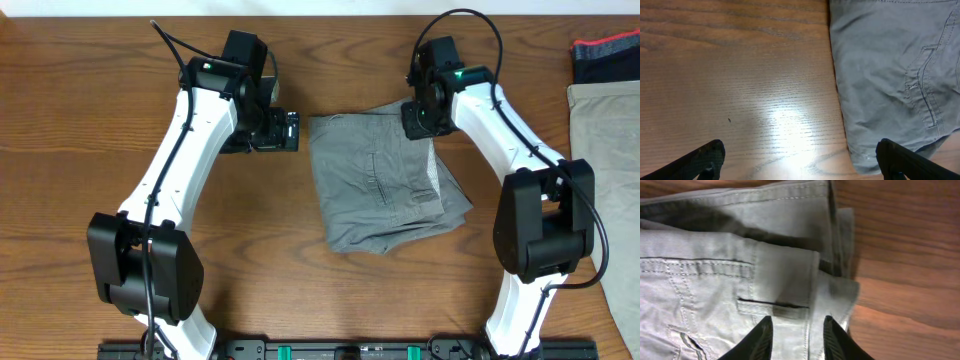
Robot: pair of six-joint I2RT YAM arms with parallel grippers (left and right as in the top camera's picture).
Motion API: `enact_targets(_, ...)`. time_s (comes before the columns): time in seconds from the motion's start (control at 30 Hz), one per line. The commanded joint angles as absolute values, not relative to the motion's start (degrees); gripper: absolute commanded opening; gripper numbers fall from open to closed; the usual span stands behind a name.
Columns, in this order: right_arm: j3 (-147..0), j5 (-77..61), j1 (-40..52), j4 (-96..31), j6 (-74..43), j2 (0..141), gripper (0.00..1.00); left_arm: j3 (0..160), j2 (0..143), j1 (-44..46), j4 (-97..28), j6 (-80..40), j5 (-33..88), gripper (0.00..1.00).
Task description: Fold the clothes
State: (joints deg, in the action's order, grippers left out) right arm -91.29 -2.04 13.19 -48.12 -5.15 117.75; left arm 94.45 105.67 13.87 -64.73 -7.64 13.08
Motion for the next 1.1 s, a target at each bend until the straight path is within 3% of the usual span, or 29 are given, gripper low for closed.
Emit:
enact_targets(0.0, -90.17, -4.14, 13.04, -47.4, -3.99, 118.26, 0.3, 94.17, 104.81, 13.52, -65.19, -7.14, 12.32, 0.98)
enact_targets(0.47, -85.84, -4.12, 12.75, -44.49, -3.97, 118.26, 0.32, 94.17, 104.81, 13.52, -65.56, -7.11, 12.32, 0.98)
enact_targets(0.6, -84.64, -4.12, 12.75, -43.18, -3.97, 118.26, 0.22, 94.17, 104.81, 13.52, -65.58, -7.11, 12.32, 0.98)
enact_targets(0.67, -84.58, -4.1, 12.71, -42.96, -3.97, 118.26, 0.04, 94.17, 104.81, 13.52, -65.58, -7.11, 12.32, 0.98)
enact_targets(0.7, -84.58, -4.1, 12.69, -42.78, -3.97, 118.26, 0.01, 94.17, 104.81, 13.52, -65.58, -7.11, 12.32, 0.98)
enact_targets(1.07, -89.56, 4.34, 12.67, -46.85, -3.99, 117.6, 0.01, 94.17, 104.81, 13.52, -65.71, -7.11, 12.29, 0.98)
